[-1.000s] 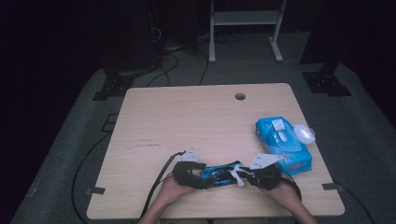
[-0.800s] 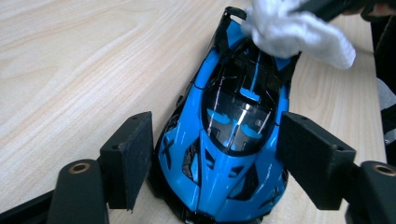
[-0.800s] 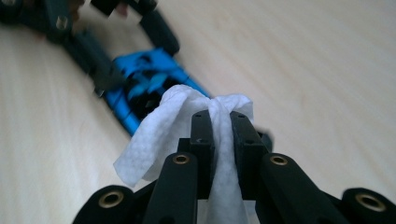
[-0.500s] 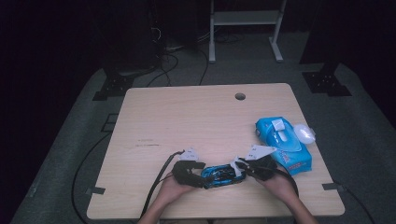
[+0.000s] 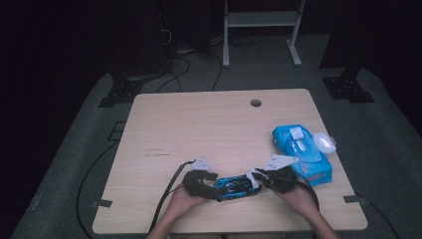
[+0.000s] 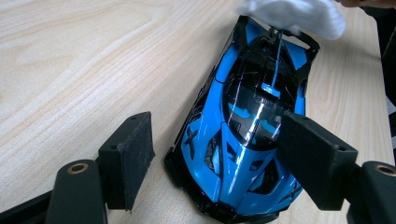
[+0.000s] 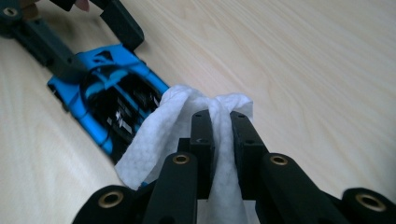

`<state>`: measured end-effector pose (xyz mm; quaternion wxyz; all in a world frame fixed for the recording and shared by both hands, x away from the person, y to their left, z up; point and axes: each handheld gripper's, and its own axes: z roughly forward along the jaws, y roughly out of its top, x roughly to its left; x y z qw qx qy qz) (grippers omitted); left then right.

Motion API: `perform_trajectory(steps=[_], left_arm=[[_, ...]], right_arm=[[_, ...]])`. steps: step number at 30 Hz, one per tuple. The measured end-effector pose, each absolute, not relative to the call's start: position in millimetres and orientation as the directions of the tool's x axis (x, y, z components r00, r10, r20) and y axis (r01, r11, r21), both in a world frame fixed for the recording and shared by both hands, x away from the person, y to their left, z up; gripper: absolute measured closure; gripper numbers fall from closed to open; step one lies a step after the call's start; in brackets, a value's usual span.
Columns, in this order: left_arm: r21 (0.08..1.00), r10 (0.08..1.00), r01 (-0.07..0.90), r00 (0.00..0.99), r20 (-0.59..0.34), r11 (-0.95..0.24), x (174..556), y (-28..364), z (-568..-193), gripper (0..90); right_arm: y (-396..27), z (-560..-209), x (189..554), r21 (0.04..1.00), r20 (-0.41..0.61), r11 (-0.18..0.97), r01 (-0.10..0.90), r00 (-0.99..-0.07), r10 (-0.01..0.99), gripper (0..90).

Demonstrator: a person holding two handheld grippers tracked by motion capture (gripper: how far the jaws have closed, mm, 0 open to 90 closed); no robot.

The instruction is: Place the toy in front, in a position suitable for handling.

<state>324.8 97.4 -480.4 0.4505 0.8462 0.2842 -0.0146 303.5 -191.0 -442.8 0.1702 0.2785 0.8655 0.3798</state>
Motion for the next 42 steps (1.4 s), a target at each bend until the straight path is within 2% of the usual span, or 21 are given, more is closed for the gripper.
perform_trajectory(steps=[8,14,21,24,29,36,42], left_arm=[[0.752,0.471,0.500,0.835,-0.285,-0.429,325,97,-481,26.4],[0.751,0.473,0.499,0.834,-0.283,-0.432,325,99,-480,26.3],[0.747,0.473,0.510,0.830,-0.297,-0.426,326,99,-481,25.1],[0.746,0.478,0.510,0.828,-0.291,-0.428,325,98,-480,24.8],[0.748,0.477,0.504,0.832,-0.284,-0.433,325,99,-480,25.2],[0.748,0.474,0.502,0.833,-0.285,-0.433,325,98,-480,25.3],[0.747,0.474,0.499,0.835,-0.279,-0.440,325,98,-479,25.3]], right_arm=[[-213,-447,278,0.744,-0.043,0.562,0.360,-0.815,0.578,80.7],[-200,-446,285,0.741,-0.034,0.576,0.344,-0.839,0.544,80.4],[-205,-447,284,0.755,0.001,0.556,0.347,-0.849,0.528,80.4],[-192,-446,287,0.756,0.001,0.561,0.336,-0.859,0.512,80.5],[-167,-446,288,0.732,-0.055,0.617,0.288,-0.878,0.475,80.5],[-194,-442,298,0.756,-0.028,0.547,0.359,-0.818,0.575,80.6],[-166,-446,311,0.737,-0.018,0.575,0.356,-0.840,0.543,80.5]])
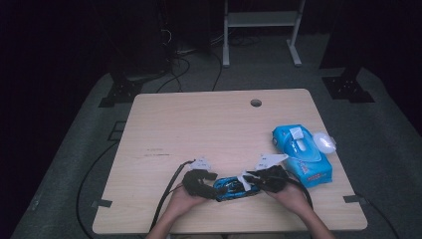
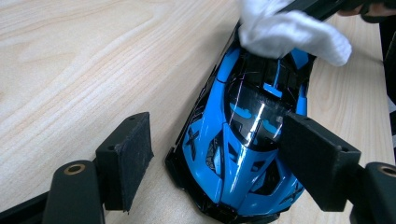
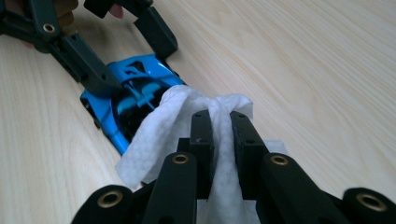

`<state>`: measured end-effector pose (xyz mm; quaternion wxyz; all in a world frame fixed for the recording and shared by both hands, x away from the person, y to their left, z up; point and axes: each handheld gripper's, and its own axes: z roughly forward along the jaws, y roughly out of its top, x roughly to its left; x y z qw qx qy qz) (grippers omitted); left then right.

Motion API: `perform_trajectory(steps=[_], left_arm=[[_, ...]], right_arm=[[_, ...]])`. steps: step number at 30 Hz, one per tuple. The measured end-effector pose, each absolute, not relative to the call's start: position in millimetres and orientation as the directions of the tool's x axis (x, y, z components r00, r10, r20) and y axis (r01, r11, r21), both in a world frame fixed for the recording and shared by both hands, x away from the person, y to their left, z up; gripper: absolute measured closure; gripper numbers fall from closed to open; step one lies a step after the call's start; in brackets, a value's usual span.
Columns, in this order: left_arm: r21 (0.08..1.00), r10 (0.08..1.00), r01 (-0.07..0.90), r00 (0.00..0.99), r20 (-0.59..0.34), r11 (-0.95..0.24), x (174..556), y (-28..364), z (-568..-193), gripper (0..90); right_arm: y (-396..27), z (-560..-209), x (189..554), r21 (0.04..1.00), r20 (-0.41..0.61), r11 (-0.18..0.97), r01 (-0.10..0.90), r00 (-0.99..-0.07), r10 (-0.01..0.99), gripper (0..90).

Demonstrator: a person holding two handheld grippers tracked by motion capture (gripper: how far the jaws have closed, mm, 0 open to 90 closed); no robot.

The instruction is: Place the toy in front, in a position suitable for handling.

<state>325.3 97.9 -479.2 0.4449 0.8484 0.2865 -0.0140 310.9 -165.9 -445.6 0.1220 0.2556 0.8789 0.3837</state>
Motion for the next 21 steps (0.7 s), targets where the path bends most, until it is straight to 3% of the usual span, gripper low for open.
perform_trajectory(steps=[5,9,15,21], left_arm=[[0.758,0.415,0.456,0.869,-0.268,-0.467,319,100,-472,25.2],[0.747,0.404,0.389,0.898,-0.176,-0.539,312,93,-469,20.0],[0.727,0.394,0.331,0.915,-0.091,-0.601,308,86,-474,20.7],[0.730,0.389,0.317,0.918,-0.077,-0.605,307,85,-475,20.9]], right_arm=[[-161,-448,314,0.739,-0.014,0.573,0.353,-0.843,0.537,80.5],[-164,-449,314,0.745,-0.004,0.561,0.360,-0.839,0.545,80.5],[-160,-445,316,0.728,0.024,0.554,0.404,-0.823,0.568,80.5],[-117,-444,316,0.733,0.048,0.574,0.366,-0.869,0.492,80.5]])
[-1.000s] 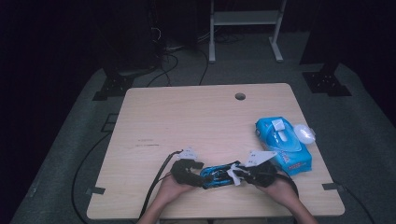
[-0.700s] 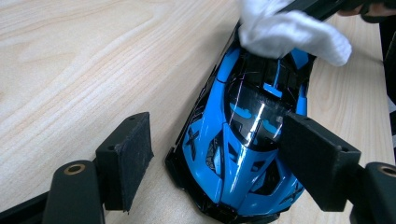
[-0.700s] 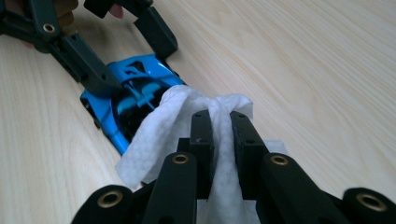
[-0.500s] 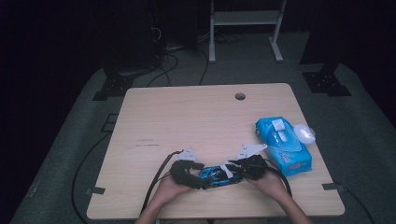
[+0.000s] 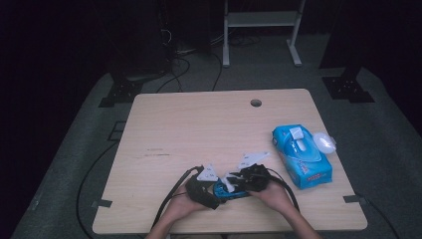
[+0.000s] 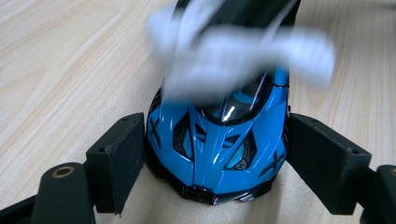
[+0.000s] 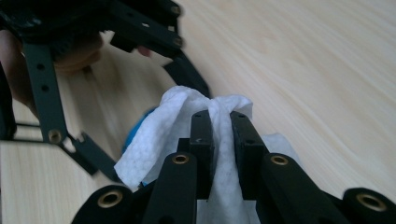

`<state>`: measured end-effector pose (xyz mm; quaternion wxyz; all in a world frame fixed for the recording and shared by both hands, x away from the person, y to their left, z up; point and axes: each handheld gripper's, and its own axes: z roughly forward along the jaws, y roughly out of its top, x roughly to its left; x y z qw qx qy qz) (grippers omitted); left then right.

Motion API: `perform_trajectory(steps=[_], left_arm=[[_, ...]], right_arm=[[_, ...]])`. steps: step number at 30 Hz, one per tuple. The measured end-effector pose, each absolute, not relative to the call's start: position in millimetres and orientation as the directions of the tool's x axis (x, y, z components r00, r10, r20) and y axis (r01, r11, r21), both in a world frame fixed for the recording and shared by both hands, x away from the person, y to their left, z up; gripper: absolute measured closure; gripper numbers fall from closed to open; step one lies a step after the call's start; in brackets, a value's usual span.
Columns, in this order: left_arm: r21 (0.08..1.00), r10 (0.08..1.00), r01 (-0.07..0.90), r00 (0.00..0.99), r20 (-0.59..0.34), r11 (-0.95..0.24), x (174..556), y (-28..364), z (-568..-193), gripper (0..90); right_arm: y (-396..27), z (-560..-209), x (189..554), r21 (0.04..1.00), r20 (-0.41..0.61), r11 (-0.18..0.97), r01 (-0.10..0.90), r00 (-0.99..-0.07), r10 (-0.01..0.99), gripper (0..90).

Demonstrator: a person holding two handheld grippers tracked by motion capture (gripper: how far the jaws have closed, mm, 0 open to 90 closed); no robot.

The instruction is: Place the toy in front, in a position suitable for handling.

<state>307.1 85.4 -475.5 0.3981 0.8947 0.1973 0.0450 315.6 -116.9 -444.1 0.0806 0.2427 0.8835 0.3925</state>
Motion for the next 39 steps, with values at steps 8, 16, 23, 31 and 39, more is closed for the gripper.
perform_trajectory(steps=[8,16,23,31,39], left_arm=[[0.743,0.393,0.320,0.916,-0.083,-0.589,306,84,-477,21.1],[0.742,0.390,0.315,0.918,-0.079,-0.592,307,84,-477,21.1],[0.747,0.390,0.354,0.910,-0.137,-0.563,311,87,-477,21.1],[0.754,0.397,0.421,0.888,-0.230,-0.504,317,95,-477,21.2],[0.754,0.402,0.467,0.868,-0.291,-0.462,321,101,-477,22.8]], right_arm=[[-112,-444,321,0.705,0.006,0.613,0.357,-0.867,0.497,80.4],[-167,-441,325,0.694,0.000,0.590,0.412,-0.819,0.573,80.3],[-213,-435,305,0.748,0.122,0.517,0.416,-0.852,0.509,80.2],[-214,-446,304,0.737,0.159,0.525,0.425,-0.865,0.476,80.2],[-209,-443,306,0.742,0.135,0.537,0.401,-0.875,0.466,80.0]])
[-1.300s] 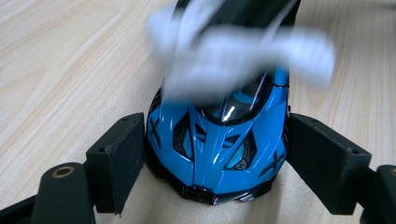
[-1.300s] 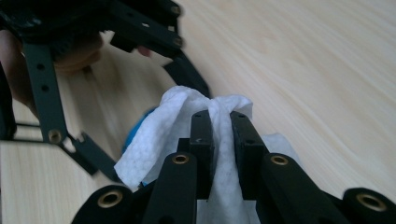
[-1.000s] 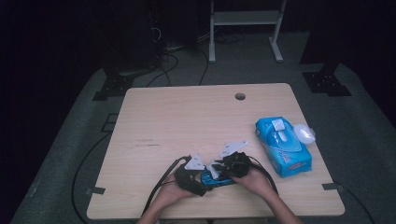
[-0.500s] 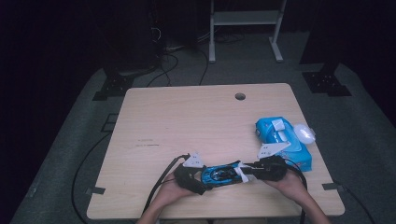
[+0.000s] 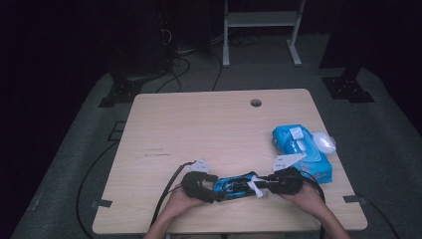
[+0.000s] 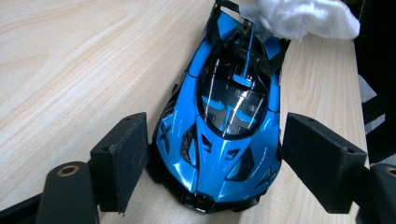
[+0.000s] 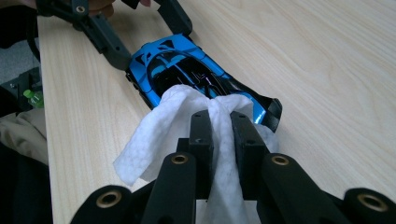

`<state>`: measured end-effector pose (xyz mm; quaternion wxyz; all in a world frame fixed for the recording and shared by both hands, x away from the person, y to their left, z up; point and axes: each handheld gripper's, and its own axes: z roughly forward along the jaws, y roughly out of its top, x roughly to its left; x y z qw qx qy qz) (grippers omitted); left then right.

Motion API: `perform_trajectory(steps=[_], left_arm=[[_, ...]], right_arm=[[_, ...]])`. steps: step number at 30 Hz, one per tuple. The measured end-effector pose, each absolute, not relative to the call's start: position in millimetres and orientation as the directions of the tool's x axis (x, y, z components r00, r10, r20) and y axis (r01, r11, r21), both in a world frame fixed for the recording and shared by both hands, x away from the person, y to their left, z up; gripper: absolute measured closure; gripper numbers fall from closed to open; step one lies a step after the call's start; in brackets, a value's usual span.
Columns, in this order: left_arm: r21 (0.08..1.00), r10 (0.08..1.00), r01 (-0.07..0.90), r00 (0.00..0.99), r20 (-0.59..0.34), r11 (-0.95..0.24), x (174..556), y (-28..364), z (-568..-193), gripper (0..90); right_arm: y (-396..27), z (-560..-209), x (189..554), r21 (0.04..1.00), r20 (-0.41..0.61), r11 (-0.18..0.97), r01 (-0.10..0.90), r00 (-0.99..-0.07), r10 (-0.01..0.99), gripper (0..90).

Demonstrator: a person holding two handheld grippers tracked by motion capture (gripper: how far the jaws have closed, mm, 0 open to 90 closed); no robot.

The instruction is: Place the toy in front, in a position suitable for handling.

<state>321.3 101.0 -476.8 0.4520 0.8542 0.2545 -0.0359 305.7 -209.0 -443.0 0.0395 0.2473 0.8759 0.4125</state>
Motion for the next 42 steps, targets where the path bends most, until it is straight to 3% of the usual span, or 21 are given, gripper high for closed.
perform_trajectory(steps=[13,24,42], left_arm=[[0.749,0.420,0.487,0.855,-0.304,-0.450,323,101,-478,22.9],[0.746,0.431,0.490,0.851,-0.299,-0.451,322,100,-478,22.5],[0.749,0.441,0.477,0.855,-0.274,-0.461,318,96,-476,22.0]], right_arm=[[-202,-445,306,0.724,0.086,0.577,0.379,-0.879,0.469,80.1],[-196,-446,291,0.725,-0.022,0.619,0.301,-0.889,0.457,81.0],[-199,-449,277,0.745,-0.048,0.615,0.257,-0.900,0.433,81.4]])
